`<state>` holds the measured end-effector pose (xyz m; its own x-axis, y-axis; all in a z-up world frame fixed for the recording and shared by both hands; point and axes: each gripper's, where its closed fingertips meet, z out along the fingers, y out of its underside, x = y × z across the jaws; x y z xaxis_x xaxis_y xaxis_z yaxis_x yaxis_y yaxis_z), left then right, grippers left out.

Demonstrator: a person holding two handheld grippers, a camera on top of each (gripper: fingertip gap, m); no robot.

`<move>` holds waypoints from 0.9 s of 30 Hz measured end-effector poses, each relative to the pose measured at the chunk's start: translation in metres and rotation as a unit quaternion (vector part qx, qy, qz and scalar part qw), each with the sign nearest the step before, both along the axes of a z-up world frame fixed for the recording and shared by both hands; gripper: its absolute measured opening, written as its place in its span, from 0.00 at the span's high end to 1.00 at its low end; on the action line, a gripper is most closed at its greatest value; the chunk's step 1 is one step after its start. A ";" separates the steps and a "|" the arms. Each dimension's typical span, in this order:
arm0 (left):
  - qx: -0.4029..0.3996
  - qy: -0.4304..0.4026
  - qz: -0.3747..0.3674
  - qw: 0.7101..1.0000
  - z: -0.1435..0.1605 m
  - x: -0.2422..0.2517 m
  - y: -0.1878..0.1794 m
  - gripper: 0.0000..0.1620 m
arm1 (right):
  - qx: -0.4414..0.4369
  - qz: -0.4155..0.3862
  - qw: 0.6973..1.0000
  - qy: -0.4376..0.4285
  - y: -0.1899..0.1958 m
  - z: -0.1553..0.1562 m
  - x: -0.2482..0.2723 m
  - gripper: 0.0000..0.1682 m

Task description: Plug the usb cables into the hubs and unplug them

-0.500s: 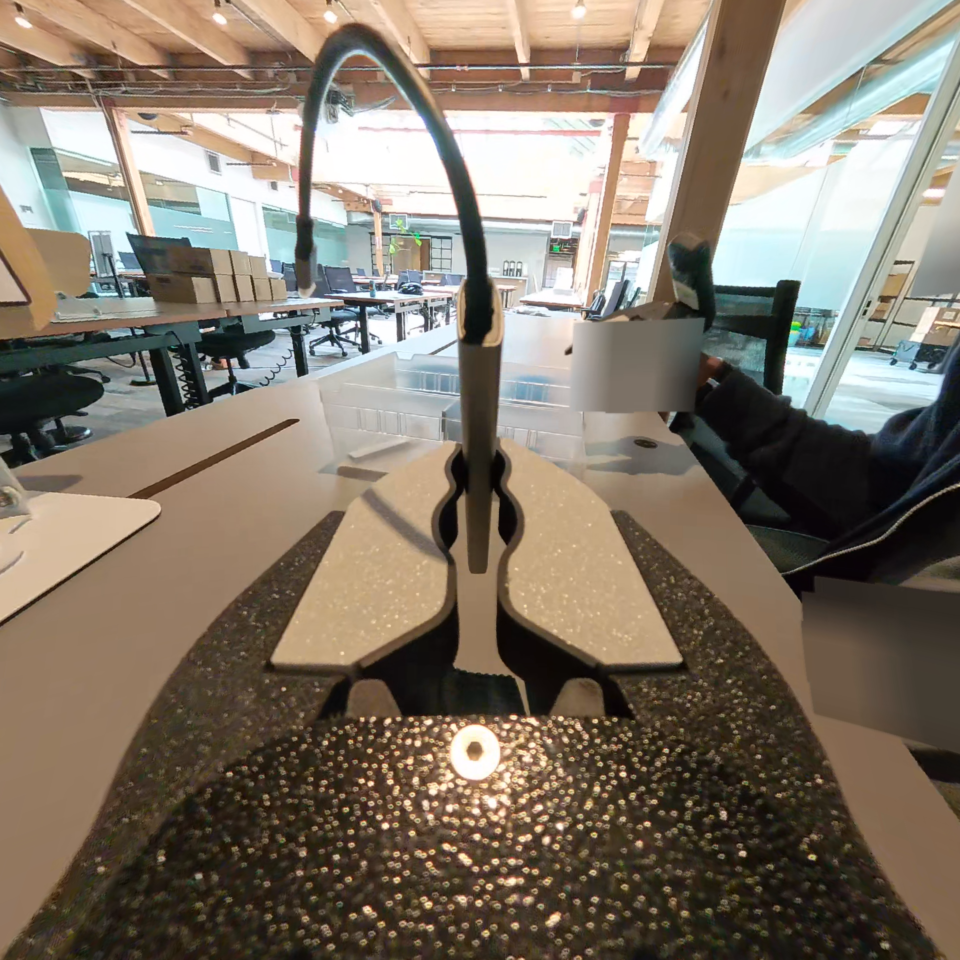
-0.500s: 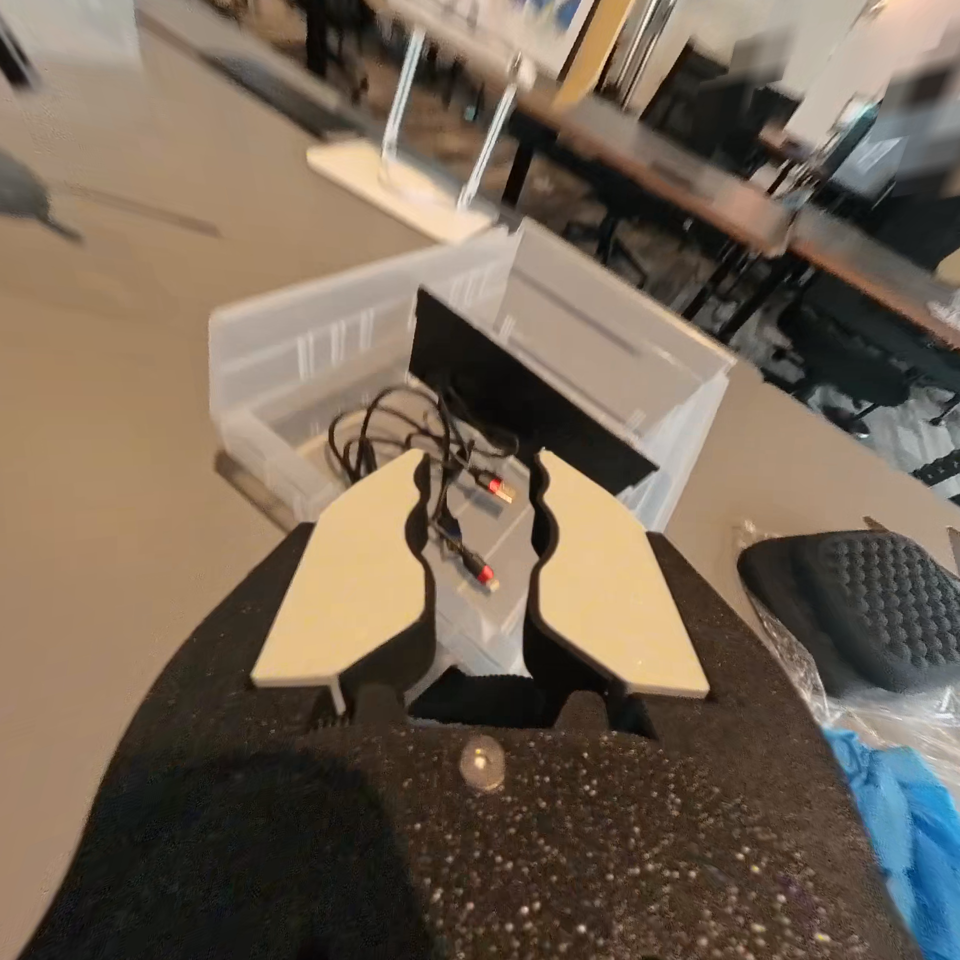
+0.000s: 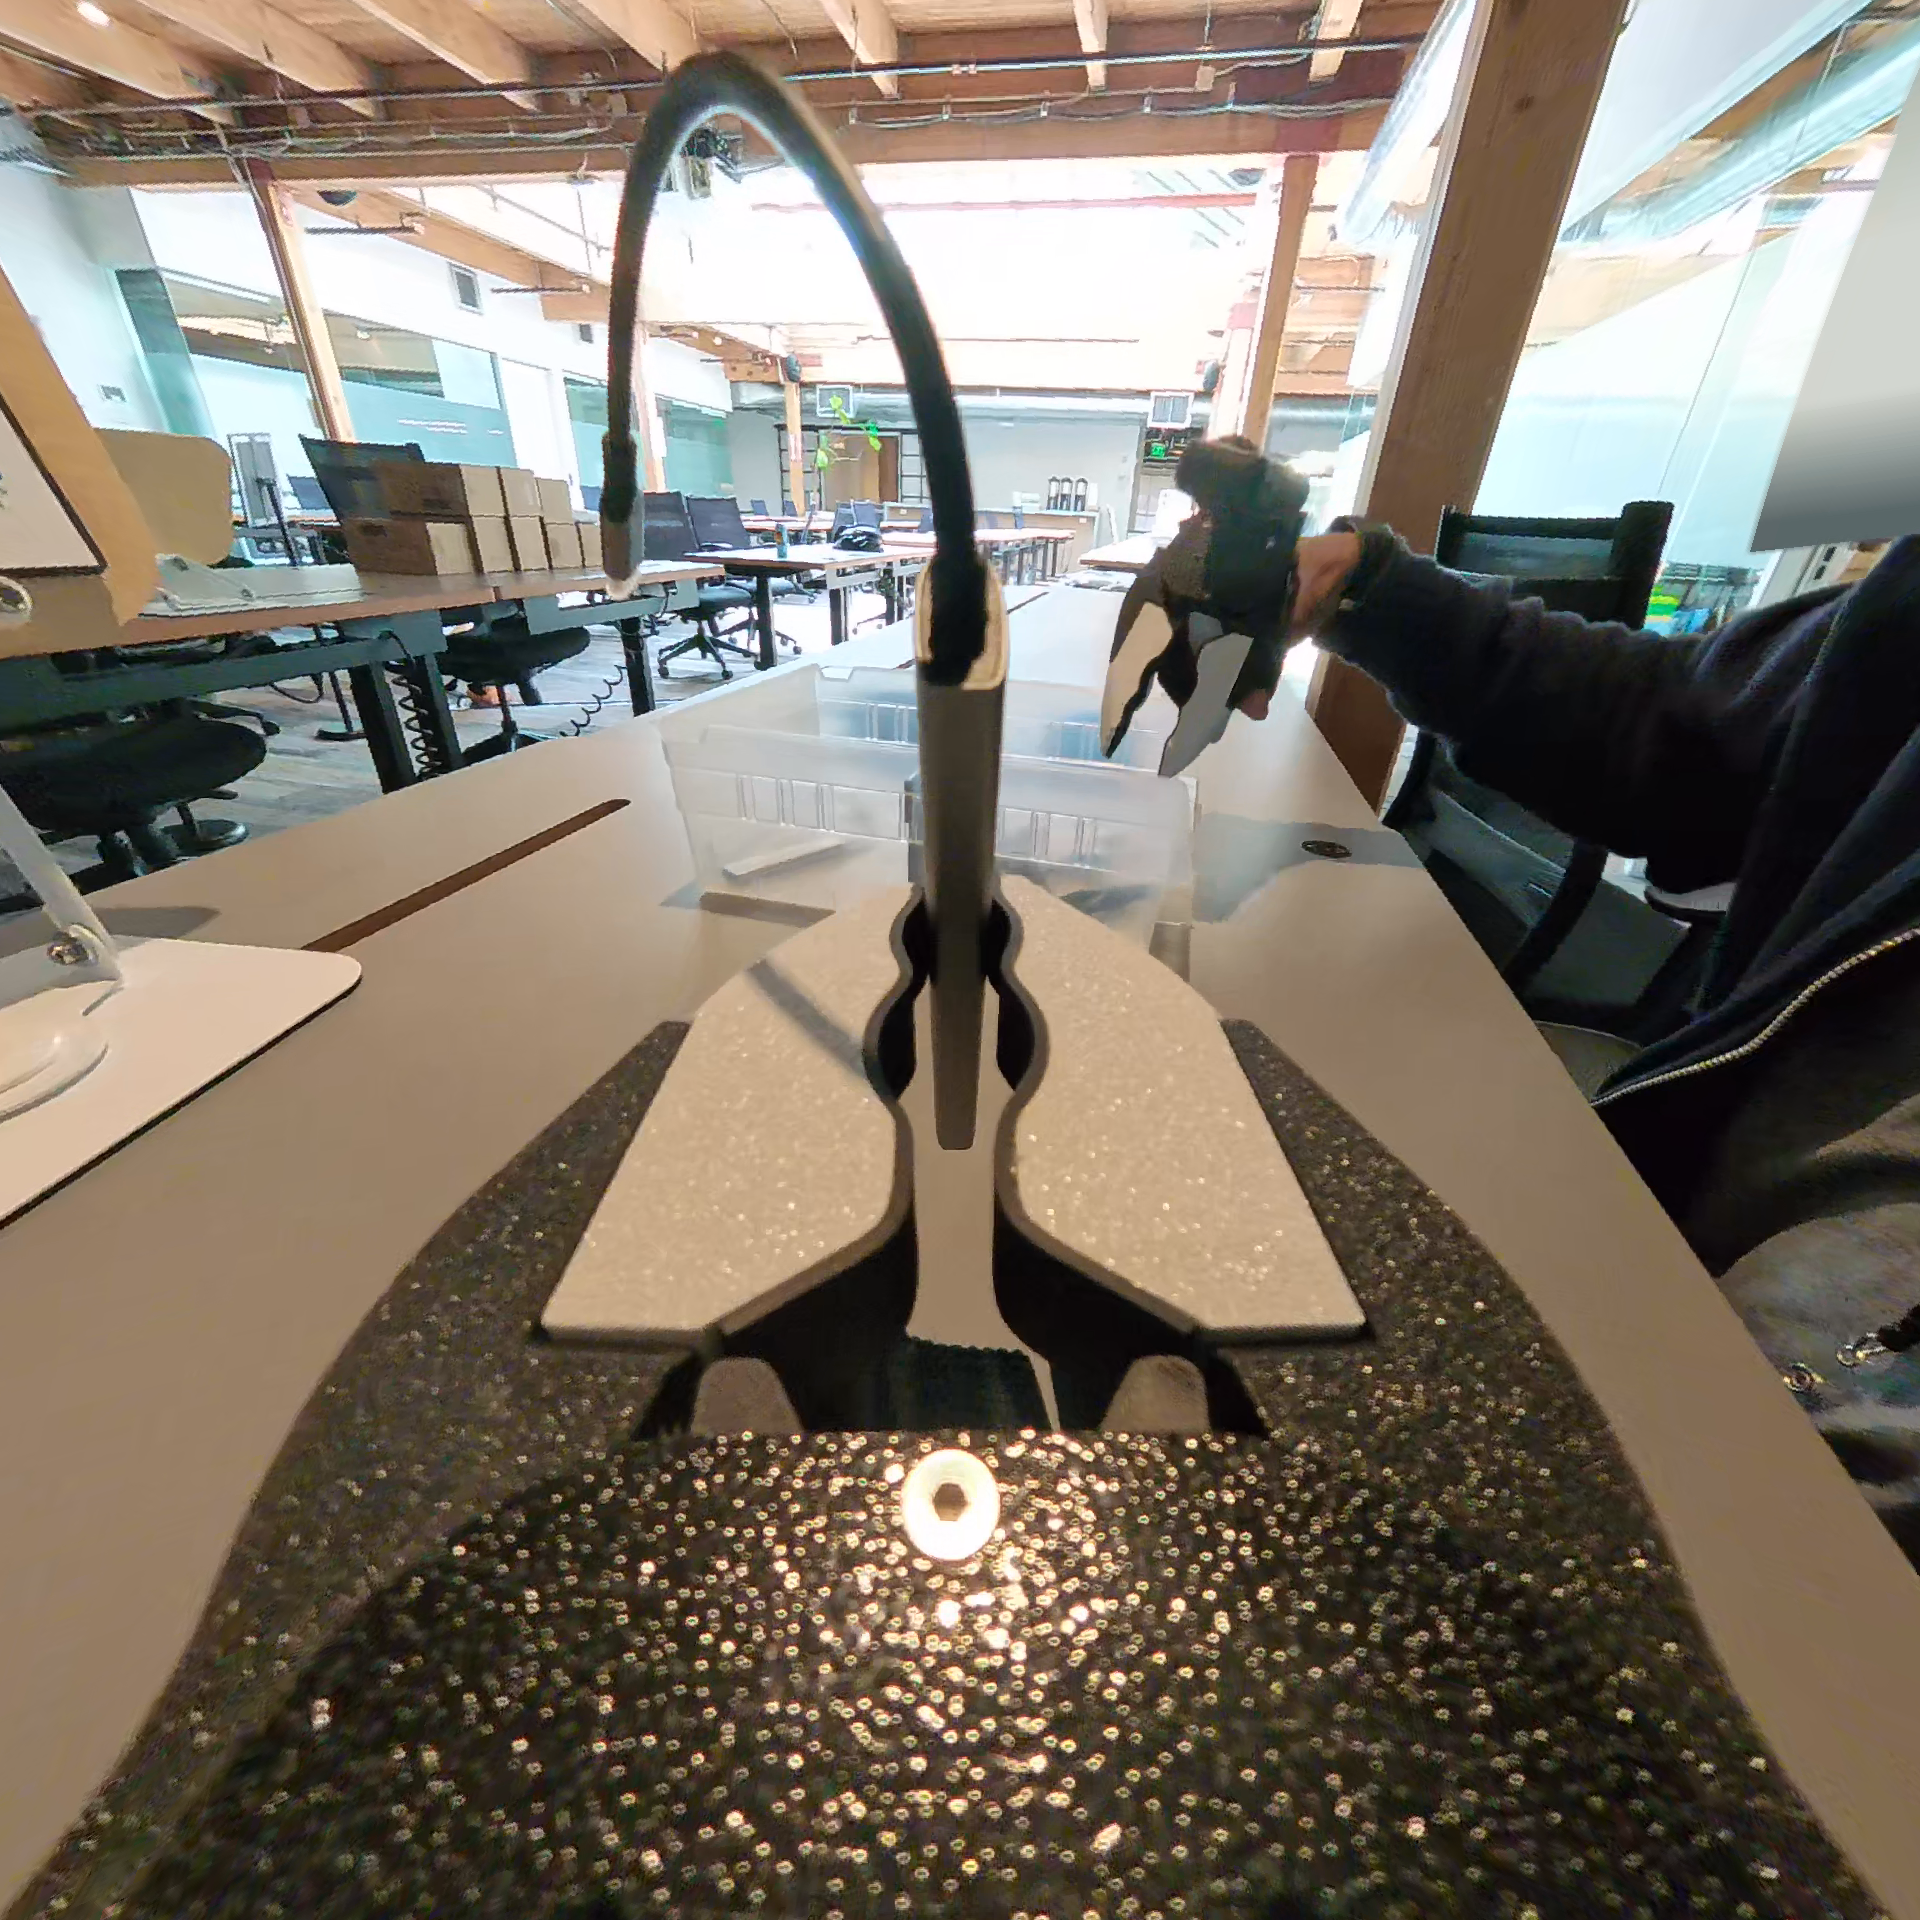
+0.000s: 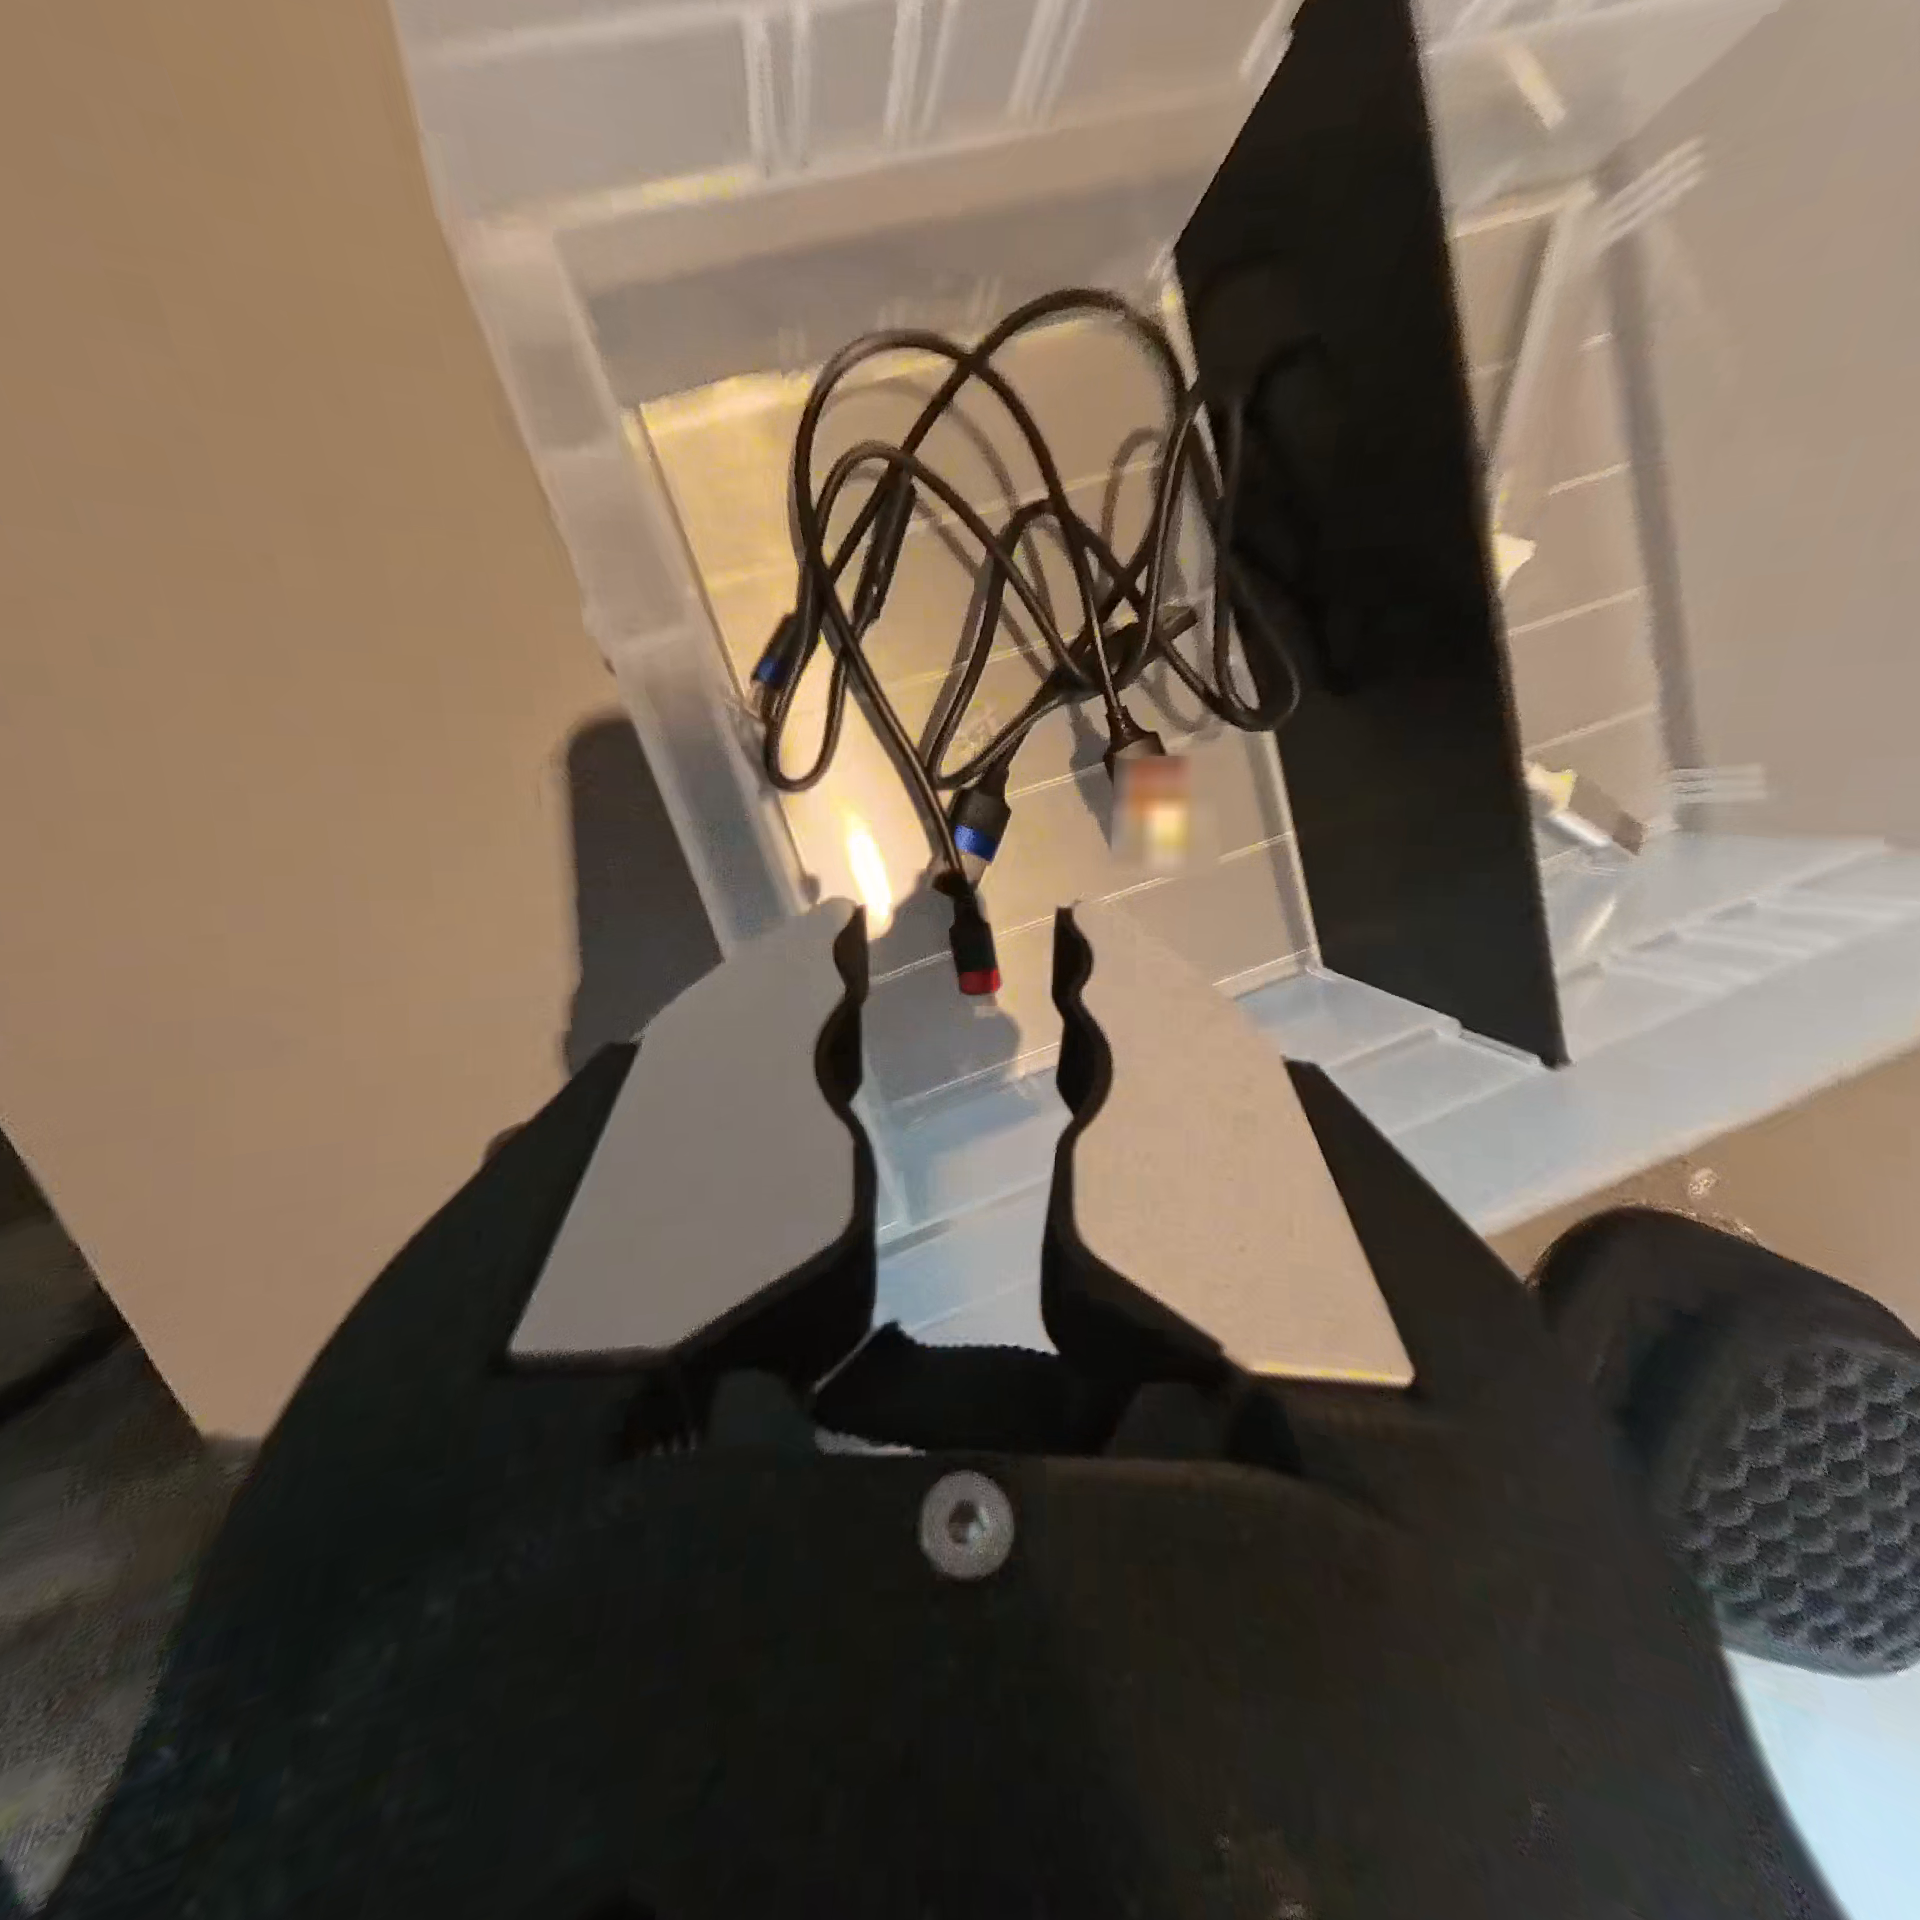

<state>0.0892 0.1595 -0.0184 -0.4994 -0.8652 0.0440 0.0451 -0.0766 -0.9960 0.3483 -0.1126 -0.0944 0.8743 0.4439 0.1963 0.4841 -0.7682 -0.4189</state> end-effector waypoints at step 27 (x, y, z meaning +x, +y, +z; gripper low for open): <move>-0.013 0.018 0.022 0.999 -0.011 0.001 0.018 0.94 | -0.131 0.018 0.991 -0.005 0.036 -0.034 -0.005 0.87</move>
<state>0.0901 0.1777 -0.0292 -0.4577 -0.8850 0.0848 0.0132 -0.1021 -0.9947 0.3435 -0.0766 -0.1284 0.8553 0.5123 0.0779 0.5167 -0.8318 -0.2029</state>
